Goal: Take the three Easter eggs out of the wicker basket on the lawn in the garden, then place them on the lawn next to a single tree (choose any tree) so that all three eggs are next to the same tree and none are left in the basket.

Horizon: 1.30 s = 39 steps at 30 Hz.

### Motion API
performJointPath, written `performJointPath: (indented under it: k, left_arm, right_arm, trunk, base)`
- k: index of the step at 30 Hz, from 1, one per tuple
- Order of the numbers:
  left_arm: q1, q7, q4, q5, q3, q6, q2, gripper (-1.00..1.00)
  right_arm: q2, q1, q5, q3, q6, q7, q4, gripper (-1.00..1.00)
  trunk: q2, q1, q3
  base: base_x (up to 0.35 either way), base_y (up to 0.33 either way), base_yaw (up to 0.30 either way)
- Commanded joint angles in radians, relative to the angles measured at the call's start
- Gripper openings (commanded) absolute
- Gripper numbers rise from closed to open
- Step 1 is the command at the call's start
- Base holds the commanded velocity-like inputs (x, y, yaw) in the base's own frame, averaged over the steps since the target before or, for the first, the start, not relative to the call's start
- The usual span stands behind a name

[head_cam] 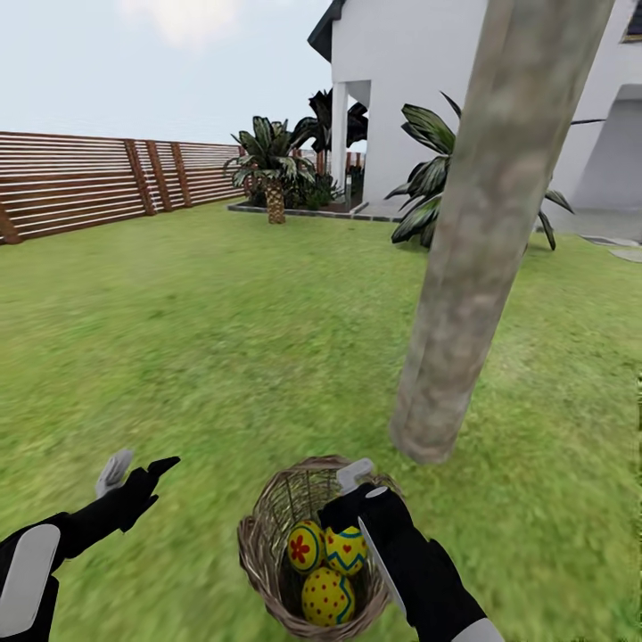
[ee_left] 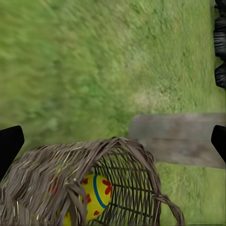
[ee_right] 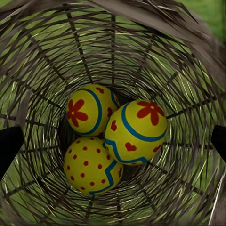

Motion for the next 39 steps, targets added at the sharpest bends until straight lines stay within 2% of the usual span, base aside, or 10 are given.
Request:
performJointPath:
  k: [1,15,19,20,26,33,39]
  left_arm:
    - [0.000,0.006,0.000,0.009,0.001,0.005,0.000,1.00]
    - [0.000,0.006,-0.001,0.008,0.001,0.005,0.000,1.00]
    - [0.000,0.006,-0.001,0.008,0.001,0.005,-0.001,1.00]
    - [0.000,0.006,-0.001,0.008,0.001,0.005,-0.001,1.00]
    - [0.000,0.006,-0.001,0.008,0.001,0.005,-0.001,1.00]
    - [0.000,0.006,-0.001,0.008,0.000,0.005,-0.001,1.00]
    - [0.000,0.006,-0.001,0.008,0.000,0.005,-0.001,1.00]
  right_arm:
    - [0.000,-0.001,0.011,0.000,0.005,0.009,-0.001,1.00]
    - [0.000,-0.001,0.010,0.000,0.005,0.008,0.002,1.00]
    - [0.001,-0.001,0.010,0.001,0.004,-0.030,0.031,1.00]
    - [0.002,-0.001,0.008,0.001,0.004,-0.057,0.047,1.00]
    - [0.002,-0.001,-0.020,0.001,0.003,-0.124,0.067,1.00]
    - [0.002,-0.001,-0.025,0.001,0.002,-0.140,0.070,1.00]
    - [0.002,-0.001,-0.025,0.001,0.001,-0.140,0.070,1.00]
  trunk:
    - [0.000,0.000,0.000]
    - [0.000,0.000,0.015]
    - [0.000,0.000,0.015]
    - [0.000,0.000,0.015]
    - [0.000,0.000,0.015]
    - [-0.049,0.027,-0.007]
    - [-0.056,0.031,-0.010]
  base:
    - [0.000,0.250,-0.205]
    - [0.000,0.253,-0.182]
    - [0.000,0.016,-0.014]
    - [0.000,0.004,-0.004]
    - [0.000,0.001,-0.001]
    - [0.000,0.000,0.000]
    - [0.000,0.000,0.000]
